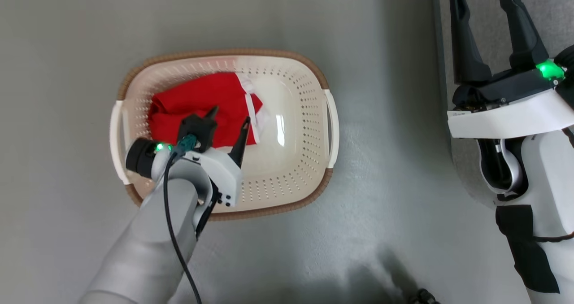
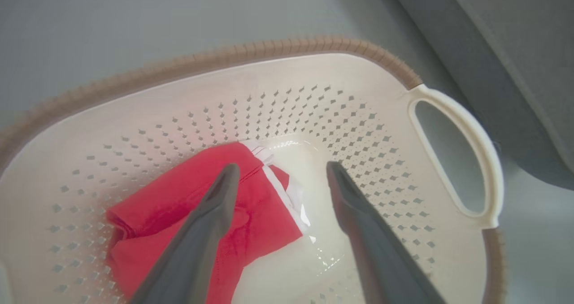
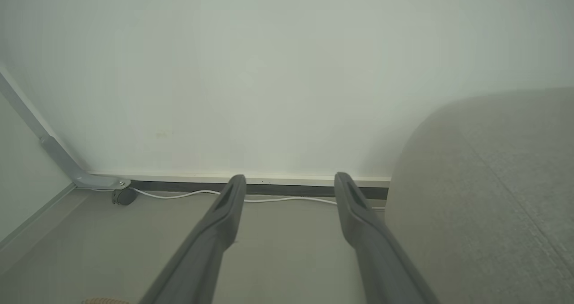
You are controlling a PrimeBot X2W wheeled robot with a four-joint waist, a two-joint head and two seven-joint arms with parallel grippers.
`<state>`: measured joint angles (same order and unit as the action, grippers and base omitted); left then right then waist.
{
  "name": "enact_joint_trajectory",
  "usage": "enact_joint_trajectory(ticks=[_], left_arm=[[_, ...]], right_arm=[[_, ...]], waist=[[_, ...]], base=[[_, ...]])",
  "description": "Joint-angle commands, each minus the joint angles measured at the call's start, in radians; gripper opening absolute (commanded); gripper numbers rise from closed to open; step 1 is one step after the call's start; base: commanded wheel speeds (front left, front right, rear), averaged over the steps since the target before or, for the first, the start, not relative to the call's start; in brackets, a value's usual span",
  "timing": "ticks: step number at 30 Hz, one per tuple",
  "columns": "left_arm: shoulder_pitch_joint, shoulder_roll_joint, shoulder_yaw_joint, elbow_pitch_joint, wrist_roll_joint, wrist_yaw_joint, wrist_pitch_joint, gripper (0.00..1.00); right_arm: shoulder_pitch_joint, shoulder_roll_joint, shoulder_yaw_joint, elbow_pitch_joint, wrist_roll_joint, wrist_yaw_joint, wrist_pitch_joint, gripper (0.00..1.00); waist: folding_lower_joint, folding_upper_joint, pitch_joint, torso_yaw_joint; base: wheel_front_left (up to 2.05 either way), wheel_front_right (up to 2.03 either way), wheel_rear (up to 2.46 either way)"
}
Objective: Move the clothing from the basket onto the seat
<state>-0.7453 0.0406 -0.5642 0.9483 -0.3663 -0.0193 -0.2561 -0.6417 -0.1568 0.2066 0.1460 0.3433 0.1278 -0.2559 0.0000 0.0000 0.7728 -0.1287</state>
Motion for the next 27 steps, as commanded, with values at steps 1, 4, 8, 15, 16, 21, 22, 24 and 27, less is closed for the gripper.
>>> enact_joint_trajectory(ticks=[1,4,8,15,16,21,22,24,27], left_arm=[[-0.03,0.01,-0.006,0.038,0.0,0.009,-0.006,1.0],[-0.099,0.01,-0.066,0.126,0.008,0.02,0.006,1.0],[-0.176,0.01,-0.127,0.2,0.017,0.046,0.031,1.0],[-0.26,0.01,-0.196,0.28,0.037,0.086,0.094,1.0],[-0.272,0.01,-0.209,0.29,0.045,0.09,0.11,1.0],[-0.329,0.013,-0.286,0.326,0.115,0.119,0.187,1.0],[-0.337,0.018,-0.302,0.33,0.129,0.122,0.207,1.0],[-0.352,0.03,-0.334,0.335,0.158,0.128,0.248,1.0],[-0.366,0.046,-0.361,0.339,0.18,0.132,0.3,1.0]], right_arm=[[0.007,0.007,0.018,-0.031,0.005,0.003,-0.006,1.0],[-0.003,0.01,0.024,-0.036,0.006,0.003,-0.006,1.0],[-0.011,0.017,0.028,-0.045,0.007,0.003,-0.006,1.0],[-0.019,0.028,0.036,-0.057,0.007,0.003,-0.006,1.0],[-0.02,0.029,0.037,-0.059,0.007,0.003,-0.006,1.0],[-0.026,0.034,0.039,-0.068,0.009,0.003,-0.006,1.0],[-0.026,0.036,0.04,-0.068,0.01,0.003,-0.006,1.0],[-0.027,0.039,0.043,-0.071,0.011,0.003,-0.006,1.0],[-0.025,0.044,0.048,-0.076,0.012,0.003,-0.006,1.0]], waist=[[0.0,0.0,0.046,-0.021],[0.0,0.0,0.077,-0.032],[0.0,0.0,0.111,-0.045],[0.0,0.0,0.152,-0.06],[0.0,0.0,0.159,-0.061],[0.0,0.0,0.19,-0.064],[0.0,0.0,0.194,-0.066],[0.0,0.0,0.203,-0.07],[0.0,0.0,0.212,-0.077]], base=[[0.0,0.0,0.0],[0.0,0.0,0.0],[0.0,0.0,0.0],[0.0,0.0,0.0],[0.0,0.0,0.0],[0.0,0.0,0.0],[0.0,0.0,0.0],[0.0,0.0,0.0],[0.0,0.0,0.0]])
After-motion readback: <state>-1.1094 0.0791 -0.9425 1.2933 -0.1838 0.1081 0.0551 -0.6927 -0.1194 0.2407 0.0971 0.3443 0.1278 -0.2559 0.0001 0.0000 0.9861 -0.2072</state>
